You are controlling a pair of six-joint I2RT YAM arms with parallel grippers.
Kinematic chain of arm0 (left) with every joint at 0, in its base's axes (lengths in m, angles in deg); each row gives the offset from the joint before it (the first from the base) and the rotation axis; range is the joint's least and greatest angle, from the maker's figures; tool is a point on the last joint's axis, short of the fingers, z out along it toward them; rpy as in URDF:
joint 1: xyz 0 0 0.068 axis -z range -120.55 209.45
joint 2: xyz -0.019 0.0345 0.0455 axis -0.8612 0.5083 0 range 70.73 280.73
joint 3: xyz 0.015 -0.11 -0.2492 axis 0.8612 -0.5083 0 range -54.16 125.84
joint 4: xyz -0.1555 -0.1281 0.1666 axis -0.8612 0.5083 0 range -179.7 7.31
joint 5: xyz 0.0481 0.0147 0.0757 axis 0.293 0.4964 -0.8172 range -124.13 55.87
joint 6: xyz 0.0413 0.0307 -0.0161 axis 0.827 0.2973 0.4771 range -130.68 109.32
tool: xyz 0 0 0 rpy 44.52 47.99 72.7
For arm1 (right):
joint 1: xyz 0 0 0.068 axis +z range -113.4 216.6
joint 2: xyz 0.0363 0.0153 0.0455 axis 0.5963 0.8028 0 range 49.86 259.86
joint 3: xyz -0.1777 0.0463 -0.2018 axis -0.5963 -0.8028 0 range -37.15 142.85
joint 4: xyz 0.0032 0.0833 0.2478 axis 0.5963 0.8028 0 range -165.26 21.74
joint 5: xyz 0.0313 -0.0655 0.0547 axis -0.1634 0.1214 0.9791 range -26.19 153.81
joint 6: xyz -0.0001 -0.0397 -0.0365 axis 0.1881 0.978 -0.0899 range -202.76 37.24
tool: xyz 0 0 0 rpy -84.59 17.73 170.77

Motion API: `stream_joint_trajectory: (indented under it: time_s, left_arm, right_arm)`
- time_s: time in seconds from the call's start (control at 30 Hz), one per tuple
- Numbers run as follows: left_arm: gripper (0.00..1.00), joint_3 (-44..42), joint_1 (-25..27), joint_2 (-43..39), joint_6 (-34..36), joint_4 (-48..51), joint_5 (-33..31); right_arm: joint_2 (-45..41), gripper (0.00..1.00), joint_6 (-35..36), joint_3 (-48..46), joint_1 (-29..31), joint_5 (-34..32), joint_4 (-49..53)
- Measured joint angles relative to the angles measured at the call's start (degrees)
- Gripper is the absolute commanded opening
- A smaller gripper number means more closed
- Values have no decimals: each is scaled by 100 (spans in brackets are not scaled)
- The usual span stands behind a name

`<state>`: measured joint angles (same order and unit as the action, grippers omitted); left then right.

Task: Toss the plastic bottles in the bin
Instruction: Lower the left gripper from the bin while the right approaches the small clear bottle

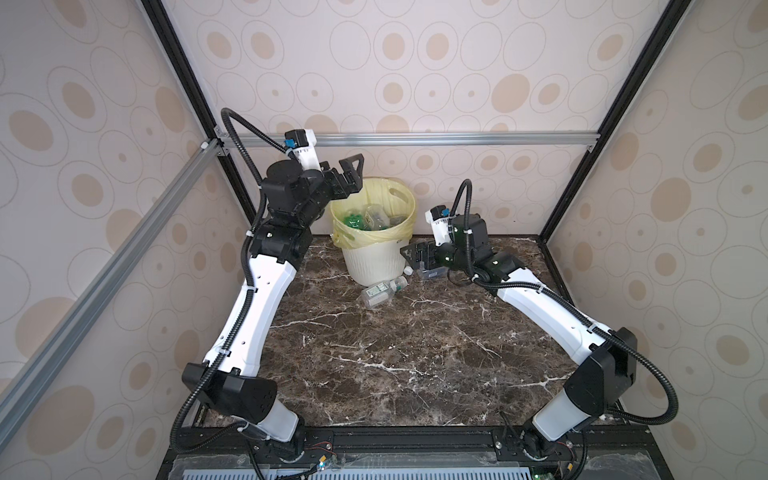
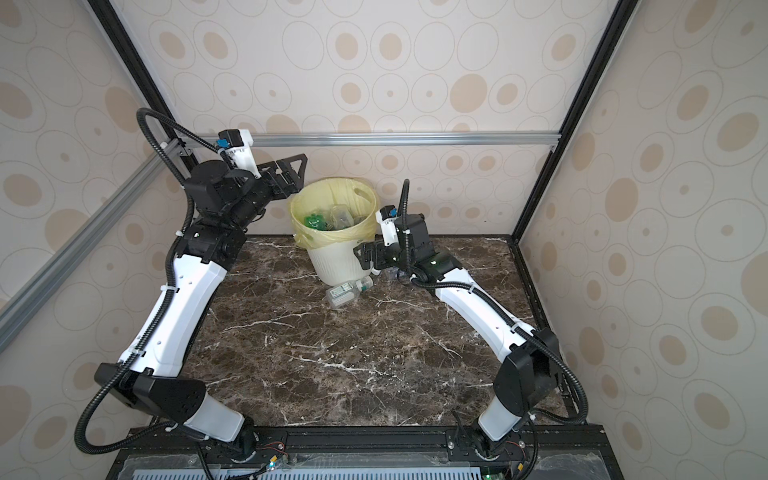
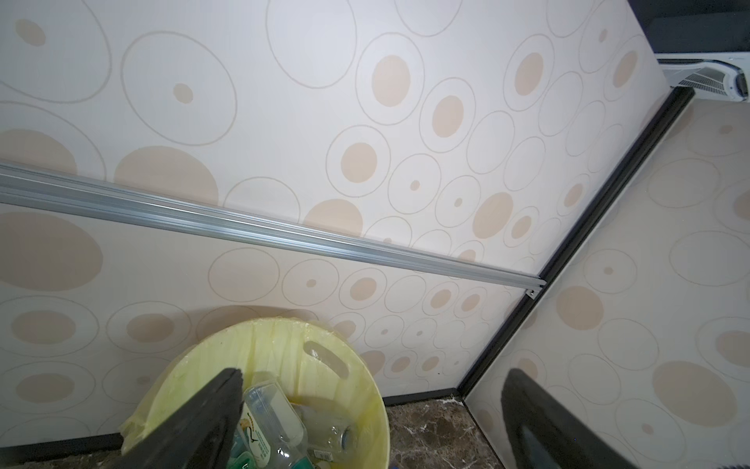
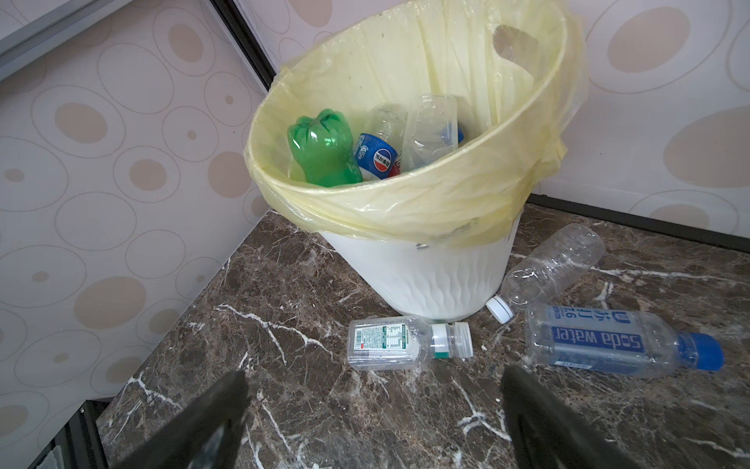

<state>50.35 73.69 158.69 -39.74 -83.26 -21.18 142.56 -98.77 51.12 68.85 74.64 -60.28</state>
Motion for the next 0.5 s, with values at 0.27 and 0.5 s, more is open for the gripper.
stream_joint_trajectory:
  time_s: [0.27, 0.5]
  left_arm:
    - [99, -1825, 0, -284, -260, -363, 470]
    - [99, -3217, 63, -879, -334, -632, 793]
  right_arm:
    - [-2, 100, -68, -131, 0, -302, 11]
    - [-4, 100, -190, -472, 0, -778, 140]
